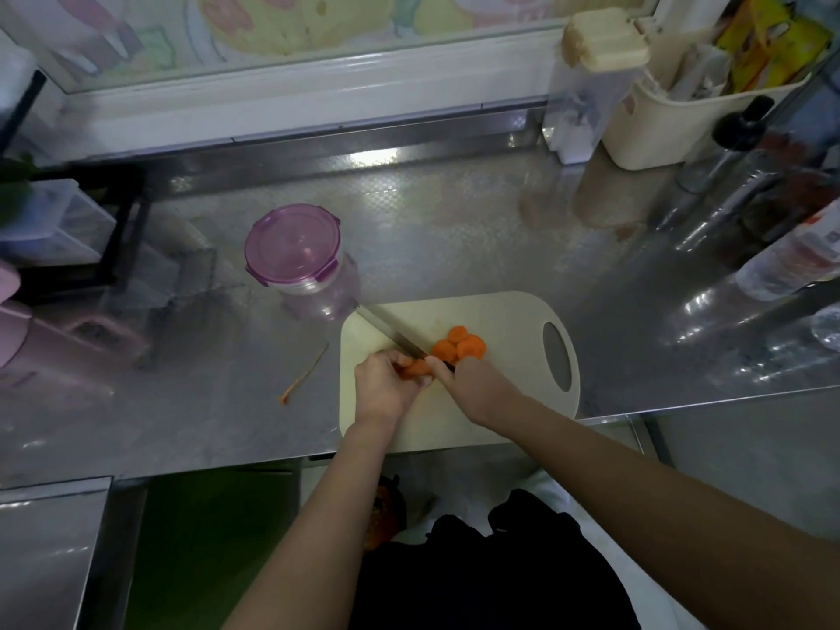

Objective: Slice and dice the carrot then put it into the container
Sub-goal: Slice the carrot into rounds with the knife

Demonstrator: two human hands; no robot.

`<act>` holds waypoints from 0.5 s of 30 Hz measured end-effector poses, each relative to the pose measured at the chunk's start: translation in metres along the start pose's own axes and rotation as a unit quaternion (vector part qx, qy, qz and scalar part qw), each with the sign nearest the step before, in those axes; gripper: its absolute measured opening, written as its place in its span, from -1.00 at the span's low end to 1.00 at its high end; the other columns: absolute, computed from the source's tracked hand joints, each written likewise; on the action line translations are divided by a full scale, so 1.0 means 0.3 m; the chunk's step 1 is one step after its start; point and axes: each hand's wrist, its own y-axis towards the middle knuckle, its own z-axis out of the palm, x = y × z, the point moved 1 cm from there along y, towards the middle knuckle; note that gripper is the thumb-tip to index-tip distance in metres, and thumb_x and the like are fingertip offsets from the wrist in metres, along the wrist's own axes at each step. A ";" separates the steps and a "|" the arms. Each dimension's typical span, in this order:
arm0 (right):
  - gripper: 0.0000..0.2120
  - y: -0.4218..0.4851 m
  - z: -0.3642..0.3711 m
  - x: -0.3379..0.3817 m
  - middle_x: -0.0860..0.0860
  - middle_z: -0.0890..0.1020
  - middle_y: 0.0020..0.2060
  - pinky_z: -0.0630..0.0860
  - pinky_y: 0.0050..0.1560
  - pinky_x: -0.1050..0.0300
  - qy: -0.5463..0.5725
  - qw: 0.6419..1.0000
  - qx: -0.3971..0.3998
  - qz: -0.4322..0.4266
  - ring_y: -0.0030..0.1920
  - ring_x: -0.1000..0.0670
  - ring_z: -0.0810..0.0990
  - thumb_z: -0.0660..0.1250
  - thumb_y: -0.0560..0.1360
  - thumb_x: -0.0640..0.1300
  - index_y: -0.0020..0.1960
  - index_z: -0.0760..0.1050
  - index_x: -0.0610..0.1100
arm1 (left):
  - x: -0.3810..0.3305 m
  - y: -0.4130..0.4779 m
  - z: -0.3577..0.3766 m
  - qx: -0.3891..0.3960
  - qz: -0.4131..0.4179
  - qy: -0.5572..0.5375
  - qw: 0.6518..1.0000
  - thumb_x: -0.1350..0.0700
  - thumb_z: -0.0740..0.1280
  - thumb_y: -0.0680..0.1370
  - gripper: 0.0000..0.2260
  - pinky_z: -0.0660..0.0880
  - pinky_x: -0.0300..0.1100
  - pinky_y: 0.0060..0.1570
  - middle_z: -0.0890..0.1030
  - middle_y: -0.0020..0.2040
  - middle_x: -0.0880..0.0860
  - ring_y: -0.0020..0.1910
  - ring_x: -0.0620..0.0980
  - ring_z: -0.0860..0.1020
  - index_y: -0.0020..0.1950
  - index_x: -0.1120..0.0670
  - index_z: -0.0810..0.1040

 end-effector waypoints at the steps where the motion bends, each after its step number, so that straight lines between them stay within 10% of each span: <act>1: -0.61 0.000 -0.012 0.017 -0.20 0.42 0.19 0.46 0.08 -0.06 0.042 0.999 0.007 0.018 0.17 -0.22 0.47 0.07 0.64 -0.09 0.45 0.24 -0.16 | 0.003 0.002 0.002 0.000 -0.001 -0.001 1.000 0.14 0.54 0.34 -0.77 0.29 -0.47 -0.16 0.55 -0.18 -0.04 -0.15 -0.13 0.48 -0.06 0.16 0.64; 5: -0.44 0.054 -0.001 -0.018 -0.21 0.33 0.28 0.43 0.10 -0.02 0.031 0.999 -0.006 0.008 0.24 -0.22 0.40 0.07 0.63 -0.23 0.56 -0.07 -0.08 | 0.003 -0.001 -0.003 0.000 -0.003 -0.007 1.000 0.15 0.55 0.33 -0.78 0.29 -0.46 -0.20 0.56 -0.19 -0.04 -0.16 -0.12 0.49 -0.09 0.16 0.64; 9: -0.64 0.056 0.011 -0.023 -0.16 0.47 0.13 0.41 0.06 0.02 0.095 0.994 -0.052 -0.032 0.13 -0.20 0.47 0.05 0.63 0.05 0.27 0.44 -0.12 | 0.012 -0.005 0.003 -0.002 -0.004 -0.034 0.999 0.17 0.54 0.32 -0.84 0.32 -0.40 -0.24 0.59 -0.23 -0.02 -0.21 -0.11 0.50 -0.19 0.10 0.61; 15: -0.64 0.028 -0.043 -0.047 -0.12 0.52 0.09 0.39 0.00 0.07 0.027 0.996 -0.053 -0.070 0.08 -0.16 0.50 0.10 0.61 0.08 0.20 0.49 -0.13 | 0.037 -0.030 0.029 -0.032 0.020 -0.059 0.998 0.13 0.52 0.36 -0.82 0.29 -0.53 -0.20 0.58 -0.14 -0.06 -0.18 -0.18 0.47 -0.11 0.09 0.60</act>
